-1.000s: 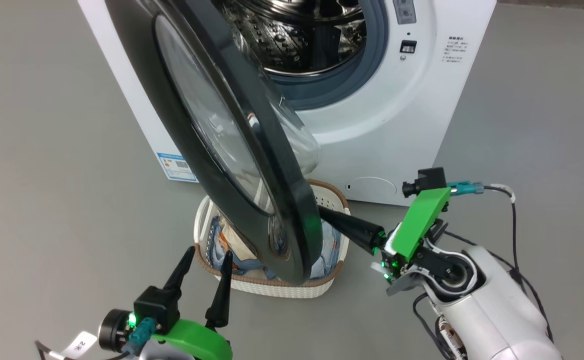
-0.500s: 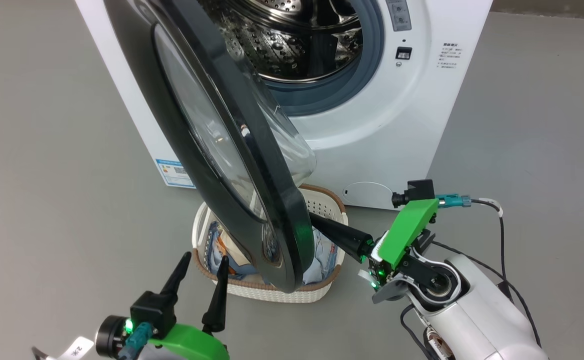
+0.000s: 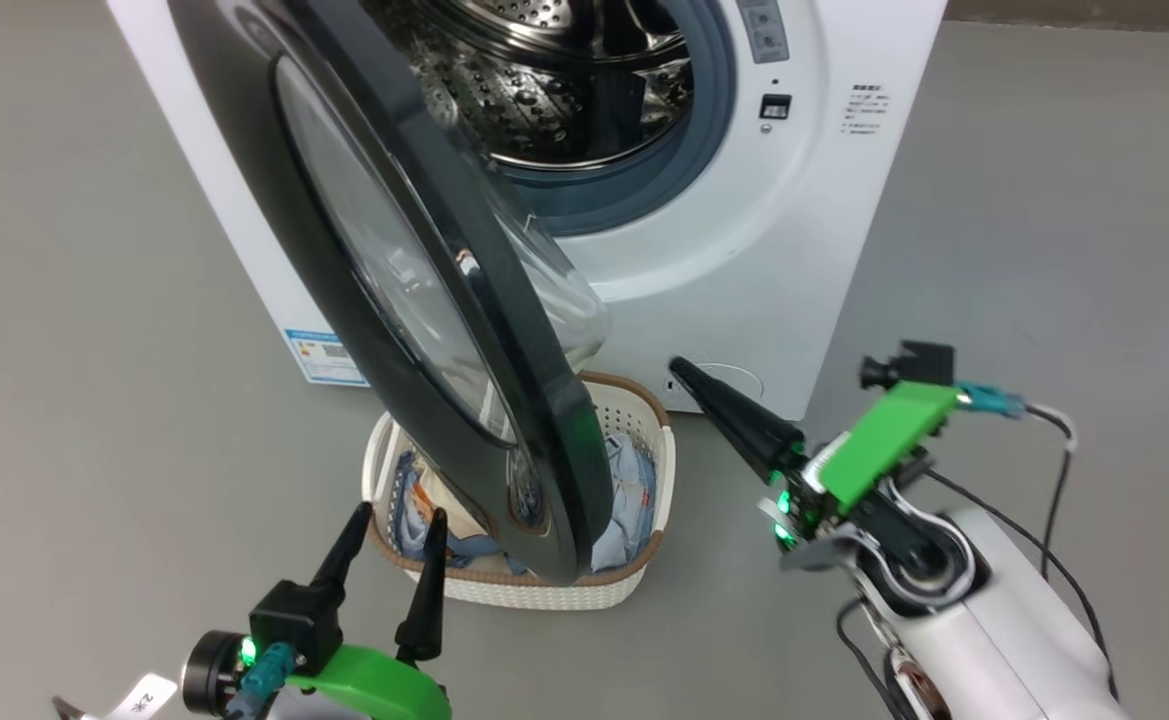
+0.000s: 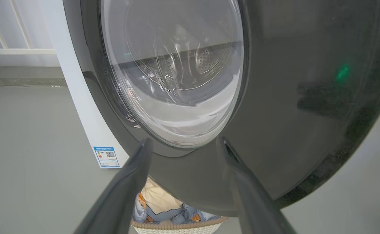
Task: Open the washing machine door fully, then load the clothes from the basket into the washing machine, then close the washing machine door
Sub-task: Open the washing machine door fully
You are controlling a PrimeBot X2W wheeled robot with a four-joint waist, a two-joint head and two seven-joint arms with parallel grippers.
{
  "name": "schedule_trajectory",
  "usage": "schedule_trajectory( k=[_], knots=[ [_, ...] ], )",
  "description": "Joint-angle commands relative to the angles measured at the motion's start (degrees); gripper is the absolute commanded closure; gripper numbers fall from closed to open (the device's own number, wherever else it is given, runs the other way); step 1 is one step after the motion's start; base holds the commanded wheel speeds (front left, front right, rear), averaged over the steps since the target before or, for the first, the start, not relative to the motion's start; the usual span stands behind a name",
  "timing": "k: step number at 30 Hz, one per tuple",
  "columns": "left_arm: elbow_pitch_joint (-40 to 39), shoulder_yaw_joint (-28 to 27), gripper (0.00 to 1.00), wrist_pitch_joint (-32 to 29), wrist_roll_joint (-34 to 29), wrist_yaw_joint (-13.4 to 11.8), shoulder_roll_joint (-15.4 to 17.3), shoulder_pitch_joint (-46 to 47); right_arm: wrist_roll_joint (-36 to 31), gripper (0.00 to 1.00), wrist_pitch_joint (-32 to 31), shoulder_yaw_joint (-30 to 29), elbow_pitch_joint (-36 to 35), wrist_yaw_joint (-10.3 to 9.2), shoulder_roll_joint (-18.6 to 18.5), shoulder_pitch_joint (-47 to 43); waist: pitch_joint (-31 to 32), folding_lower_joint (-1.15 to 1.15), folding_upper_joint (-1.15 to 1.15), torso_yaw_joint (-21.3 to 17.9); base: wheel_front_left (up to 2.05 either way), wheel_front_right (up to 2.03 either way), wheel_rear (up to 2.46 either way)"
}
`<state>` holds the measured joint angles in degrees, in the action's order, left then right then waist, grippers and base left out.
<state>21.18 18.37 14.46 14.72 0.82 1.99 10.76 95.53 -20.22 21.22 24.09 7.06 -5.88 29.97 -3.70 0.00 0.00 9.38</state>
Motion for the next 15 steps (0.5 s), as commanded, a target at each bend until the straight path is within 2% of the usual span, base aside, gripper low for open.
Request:
schedule_trajectory(
  k=[1,2,3,4,15],
  knots=[
    [-1.3,-2.1,0.00,0.5,-0.1,0.1,0.9,0.5,-0.4,1.00,1.1,0.2,-2.6,0.43,0.2,-1.5,0.3,0.00,0.00,-0.6,0.00,0.00,0.00],
    [-1.3,-2.2,0.00,0.5,-0.2,0.1,0.9,0.5,-0.7,0.69,2.0,-0.2,-3.6,0.43,0.0,-2.5,0.4,0.00,0.00,-0.9,0.00,0.00,0.00],
    [-1.2,-2.4,0.00,0.5,-0.2,0.1,0.9,0.3,-1.1,0.05,3.4,-0.9,-5.5,0.43,-0.5,-4.6,0.7,0.00,0.00,-1.5,0.00,0.00,0.00],
    [-1.2,-2.5,0.00,0.5,-0.3,0.1,0.9,0.1,-1.4,0.00,4.2,-1.2,-6.3,0.43,-0.7,-5.7,0.8,0.00,0.00,-1.8,0.00,0.00,0.00],
    [-0.7,-3.6,0.00,0.5,-0.7,0.4,1.0,-1.1,-7.6,0.00,14.4,-3.6,-12.1,0.43,-3.2,-17.2,2.8,0.00,0.00,-4.6,0.00,0.00,0.00]
  ],
)
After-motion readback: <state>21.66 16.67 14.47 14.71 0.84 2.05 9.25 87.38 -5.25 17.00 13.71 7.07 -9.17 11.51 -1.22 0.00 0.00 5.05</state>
